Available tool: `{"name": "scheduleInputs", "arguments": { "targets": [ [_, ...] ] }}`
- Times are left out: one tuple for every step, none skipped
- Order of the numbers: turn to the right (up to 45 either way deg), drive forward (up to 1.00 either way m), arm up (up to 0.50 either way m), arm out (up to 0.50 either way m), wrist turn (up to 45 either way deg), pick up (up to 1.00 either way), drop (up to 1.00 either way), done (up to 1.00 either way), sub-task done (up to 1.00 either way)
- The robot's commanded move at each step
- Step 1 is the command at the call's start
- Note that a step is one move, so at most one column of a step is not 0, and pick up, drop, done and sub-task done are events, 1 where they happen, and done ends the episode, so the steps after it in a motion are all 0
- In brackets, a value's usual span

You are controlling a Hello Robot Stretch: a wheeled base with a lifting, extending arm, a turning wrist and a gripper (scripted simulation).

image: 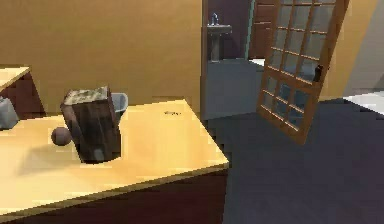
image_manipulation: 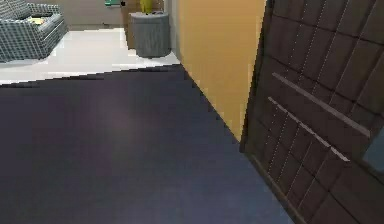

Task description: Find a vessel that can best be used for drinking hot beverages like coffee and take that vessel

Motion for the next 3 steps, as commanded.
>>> {"name": "scheduleInputs", "arguments": {
  "targets": [
    [33.0,0.00,0.00,0.00,0.0,0.00,0.00,0.00,0.00],
    [0.0,0.50,0.00,0.00,0.0,0.00,0.00,0.00,0.00],
    [-3.0,0.00,0.00,0.00,0.0,0.00,0.00,0.00,0.00]
  ]
}}
